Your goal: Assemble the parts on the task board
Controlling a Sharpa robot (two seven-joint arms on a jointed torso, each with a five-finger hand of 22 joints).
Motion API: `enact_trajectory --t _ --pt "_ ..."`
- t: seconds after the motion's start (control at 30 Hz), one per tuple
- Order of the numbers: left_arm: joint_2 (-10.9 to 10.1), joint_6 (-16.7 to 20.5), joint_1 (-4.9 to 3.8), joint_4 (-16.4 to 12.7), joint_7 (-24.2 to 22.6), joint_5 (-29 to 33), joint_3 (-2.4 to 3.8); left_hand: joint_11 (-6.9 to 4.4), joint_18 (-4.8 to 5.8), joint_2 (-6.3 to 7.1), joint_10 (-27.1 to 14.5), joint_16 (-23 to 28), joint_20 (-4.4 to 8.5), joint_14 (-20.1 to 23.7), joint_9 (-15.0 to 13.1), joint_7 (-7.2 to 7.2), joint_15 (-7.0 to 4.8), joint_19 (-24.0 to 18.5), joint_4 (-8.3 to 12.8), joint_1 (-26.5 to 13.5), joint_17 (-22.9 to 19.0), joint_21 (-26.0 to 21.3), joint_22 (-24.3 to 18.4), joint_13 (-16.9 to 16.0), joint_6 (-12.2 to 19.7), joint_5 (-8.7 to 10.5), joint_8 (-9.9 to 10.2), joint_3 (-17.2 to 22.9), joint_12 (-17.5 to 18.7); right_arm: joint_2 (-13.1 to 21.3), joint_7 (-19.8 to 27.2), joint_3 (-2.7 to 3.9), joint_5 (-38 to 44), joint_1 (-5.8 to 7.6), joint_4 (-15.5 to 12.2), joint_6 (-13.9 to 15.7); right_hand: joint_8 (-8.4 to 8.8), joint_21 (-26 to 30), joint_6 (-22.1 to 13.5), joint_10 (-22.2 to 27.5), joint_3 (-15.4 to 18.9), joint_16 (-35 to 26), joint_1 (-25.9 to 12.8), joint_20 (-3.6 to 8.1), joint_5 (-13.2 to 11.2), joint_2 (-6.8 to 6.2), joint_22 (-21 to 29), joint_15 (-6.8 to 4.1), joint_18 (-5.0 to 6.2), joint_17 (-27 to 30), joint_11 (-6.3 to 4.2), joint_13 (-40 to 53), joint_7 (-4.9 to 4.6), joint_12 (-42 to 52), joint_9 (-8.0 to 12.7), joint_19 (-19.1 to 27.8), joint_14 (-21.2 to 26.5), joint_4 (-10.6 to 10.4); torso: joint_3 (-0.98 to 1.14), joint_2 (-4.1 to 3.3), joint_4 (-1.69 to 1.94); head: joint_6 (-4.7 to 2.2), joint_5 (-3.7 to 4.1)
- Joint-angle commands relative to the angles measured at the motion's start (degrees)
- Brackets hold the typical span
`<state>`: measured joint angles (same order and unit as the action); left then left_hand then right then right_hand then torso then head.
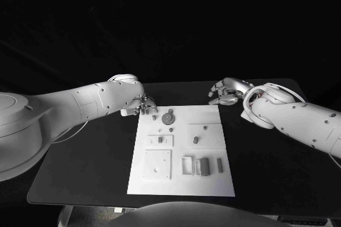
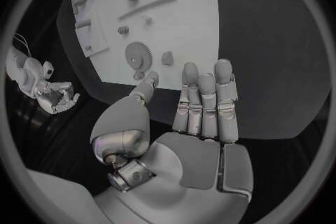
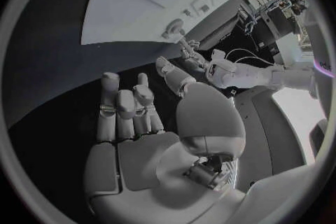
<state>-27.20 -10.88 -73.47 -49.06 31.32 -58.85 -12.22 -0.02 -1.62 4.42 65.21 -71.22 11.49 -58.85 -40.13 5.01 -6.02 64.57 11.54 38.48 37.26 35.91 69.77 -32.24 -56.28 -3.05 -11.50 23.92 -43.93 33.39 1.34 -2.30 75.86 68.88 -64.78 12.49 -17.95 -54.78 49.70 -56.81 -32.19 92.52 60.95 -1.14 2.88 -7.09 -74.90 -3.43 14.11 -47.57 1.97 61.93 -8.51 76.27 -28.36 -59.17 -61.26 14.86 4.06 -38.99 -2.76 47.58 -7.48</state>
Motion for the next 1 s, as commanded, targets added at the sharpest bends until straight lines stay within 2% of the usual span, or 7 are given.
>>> enact_trajectory --t 0.03,0.37,0.7,0.93,1.0 --pt "0.34 -1.56 0.07 0.62 -1.01 0.45 0.02 -0.01 -2.53 -0.37 0.43 -0.05 -0.09 -0.26 0.09 1.34 0.06 0.44 -0.34 -0.32 0.10 -0.19 0.10 0.00 1.28 0.17 -0.28 0.18 0.18 -0.02 0.11 0.02 0.17 0.00 0.00 -0.79 0.20 0.36 0.16 0.80 0.25 -0.32 0.17 0.30 -0.09 0.35 -0.64 0.01 0.88 0.00 0.59 -0.08 -0.39 -0.21 -0.09 0.01 -0.29 0.01 0.00 0.00 -0.07 -0.02 0.15" --pt "1.21 -1.81 0.20 1.99 -1.35 2.83 0.03 -0.06 -2.50 -1.03 0.40 -0.11 -0.10 -0.21 0.14 1.29 0.03 0.41 -0.53 -0.36 0.15 -0.15 0.25 -0.01 1.11 0.14 -0.45 0.20 0.17 -0.09 0.08 0.02 0.17 0.01 0.02 -0.40 0.20 0.36 0.16 0.80 0.25 -0.31 0.16 0.30 -0.09 0.36 -0.64 0.01 0.89 -0.01 0.59 -0.10 -0.39 -0.20 -0.10 0.01 -0.28 -0.01 0.06 0.01 0.04 0.01 0.24" --pt "1.56 -3.43 0.21 1.97 -1.46 3.80 0.02 -0.17 -2.51 -1.93 0.61 -0.34 -0.01 -0.32 0.27 1.17 -0.08 0.49 -0.17 0.27 0.27 0.08 0.61 -0.08 0.82 0.05 -0.73 0.25 0.01 -0.16 0.03 0.02 0.17 0.01 0.09 -0.63 0.20 0.36 0.19 0.81 0.23 -0.30 0.18 0.30 -0.09 0.39 -0.64 0.02 0.89 -0.02 0.59 -0.11 -0.39 -0.17 -0.12 0.01 -0.29 -0.02 0.08 0.03 0.03 0.10 0.33" --pt "1.93 -4.05 0.77 2.42 -1.07 3.80 0.01 -0.21 -2.46 -2.66 0.63 -0.45 0.03 -0.30 0.45 1.12 -0.12 0.47 0.49 1.10 0.34 0.23 0.92 -0.08 0.69 -0.08 -0.88 0.30 -0.01 -0.15 0.03 0.02 0.17 0.01 -0.01 -0.65 0.19 0.36 0.21 0.81 0.22 -0.30 0.20 0.30 -0.09 0.41 -0.64 0.02 0.88 -0.02 0.59 -0.12 -0.39 -0.16 -0.14 0.00 -0.29 -0.03 0.02 0.04 0.05 0.12 0.34" --pt "2.17 -4.12 0.96 2.81 -1.08 3.80 0.01 -0.19 -2.42 -3.27 0.57 -0.44 0.03 -0.24 0.59 1.16 -0.11 0.40 0.91 1.65 0.35 0.24 1.04 -0.07 0.79 -0.18 -0.88 0.41 0.01 -0.14 0.01 0.02 0.17 0.01 -0.03 -0.65 0.20 0.36 0.21 0.81 0.22 -0.29 0.19 0.30 -0.09 0.41 -0.64 0.02 0.88 -0.02 0.59 -0.12 -0.39 -0.15 -0.14 0.00 -0.29 -0.03 0.02 -0.01 0.05 0.16 0.34"
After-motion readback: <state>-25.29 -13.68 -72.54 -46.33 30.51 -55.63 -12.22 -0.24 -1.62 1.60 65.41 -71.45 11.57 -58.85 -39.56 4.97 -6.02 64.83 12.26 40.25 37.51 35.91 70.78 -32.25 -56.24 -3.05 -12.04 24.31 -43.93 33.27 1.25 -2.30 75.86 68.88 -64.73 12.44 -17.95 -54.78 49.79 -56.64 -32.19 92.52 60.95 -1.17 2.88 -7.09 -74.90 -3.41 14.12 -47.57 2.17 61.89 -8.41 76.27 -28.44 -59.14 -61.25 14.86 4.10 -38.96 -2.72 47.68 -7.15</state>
